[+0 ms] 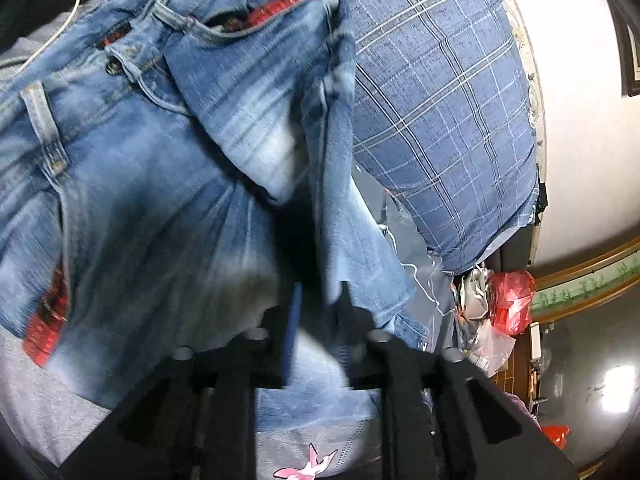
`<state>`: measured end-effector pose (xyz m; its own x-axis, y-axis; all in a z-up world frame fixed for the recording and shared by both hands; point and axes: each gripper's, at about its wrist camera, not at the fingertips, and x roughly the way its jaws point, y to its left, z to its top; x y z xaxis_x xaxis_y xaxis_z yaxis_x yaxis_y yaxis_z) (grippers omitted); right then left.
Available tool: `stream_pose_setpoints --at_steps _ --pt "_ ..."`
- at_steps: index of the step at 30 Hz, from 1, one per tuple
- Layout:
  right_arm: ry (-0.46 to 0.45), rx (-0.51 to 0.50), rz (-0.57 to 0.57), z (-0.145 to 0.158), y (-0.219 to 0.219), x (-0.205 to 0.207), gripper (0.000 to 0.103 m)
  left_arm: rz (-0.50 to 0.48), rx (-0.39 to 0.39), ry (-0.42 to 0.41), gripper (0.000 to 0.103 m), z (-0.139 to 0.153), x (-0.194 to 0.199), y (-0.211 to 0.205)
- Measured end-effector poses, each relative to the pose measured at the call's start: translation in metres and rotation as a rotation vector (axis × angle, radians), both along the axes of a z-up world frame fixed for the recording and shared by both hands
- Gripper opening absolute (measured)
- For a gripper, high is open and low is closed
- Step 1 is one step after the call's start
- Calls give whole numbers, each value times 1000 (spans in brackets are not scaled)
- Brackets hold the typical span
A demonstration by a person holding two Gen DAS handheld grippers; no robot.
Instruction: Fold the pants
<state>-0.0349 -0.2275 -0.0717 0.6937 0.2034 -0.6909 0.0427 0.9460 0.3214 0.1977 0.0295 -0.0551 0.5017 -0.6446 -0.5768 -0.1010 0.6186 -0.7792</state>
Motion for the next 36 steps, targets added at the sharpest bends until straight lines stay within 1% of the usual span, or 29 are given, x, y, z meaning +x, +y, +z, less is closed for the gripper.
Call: stream_pose_setpoints --at_steps 1,3,6,9,10,12,13,14,16,17,18,19,21,22,23,24,25,26,27,28,29,30,31,32,34,35,36 --pt "6 -4 0 -1 -1 0 5 12 -1 -1 37 1 0 4" --pt "-1 5 4 0 -2 -1 5 37 -7 -5 39 4 -1 12" --pt "5 4 5 -2 -3 0 5 48 -4 -15 39 11 -3 17" --pt "29 21 22 -8 -3 2 5 23 57 -40 44 23 6 6" --pt "36 12 34 -9 -1 3 4 4 75 -44 47 26 11 0" --pt "44 -11 53 -10 5 3 4 -53 126 -48 48 37 28 -17" --pt "49 -23 70 -11 9 2 4 -65 145 -55 53 42 34 -23" --pt "54 -29 84 -12 11 2 4 -77 173 -71 63 48 42 -31" --pt "63 -43 109 -15 16 3 4 -114 261 -76 77 54 58 -55" --pt "66 -49 119 -15 18 2 4 -147 323 -53 77 51 70 -70" --pt "69 -47 128 -15 19 3 4 -171 364 -24 77 46 78 -83" --pt "70 -43 138 -16 20 3 4 -194 395 8 77 39 85 -93" --pt "70 -51 155 -17 21 4 4 -255 460 88 76 15 97 -123" --pt "60 -61 168 -17 22 4 4 -271 506 105 69 7 98 -133" --pt "44 -70 177 -16 23 3 4 -272 569 119 52 -2 97 -142" --pt "26 -76 181 -14 21 2 4 -267 590 143 49 -13 96 -144" --pt "4 -80 180 -11 19 1 4 -251 560 152 45 -17 96 -138" --pt "-8 -79 177 -9 18 0 4 -224 501 145 37 -16 92 -128" --pt "-16 -76 170 -7 16 0 4 -210 413 130 32 -13 87 -115" --pt "-25 -76 159 -4 14 -1 4 -195 333 107 22 -10 80 -102" --pt "-36 -80 152 -2 14 -2 4 -174 267 67 17 -4 70 -87" --pt "-54 -85 147 1 15 -4 4 -167 257 53 13 -2 61 -78" --pt "-78 -81 148 6 16 -7 4 -162 250 44 10 -1 54 -72" --pt "-110 -72 156 12 18 -12 4 -144 216 35 10 -1 42 -60" --pt "-148 -91 163 23 27 -21 4 -103 99 21 10 -4 25 -39" --pt "-141 -109 158 24 30 -23 4 -70 10 21 11 -8 13 -24" --pt "-114 -126 147 23 32 -24 4 -52 -42 36 12 -14 4 -16"
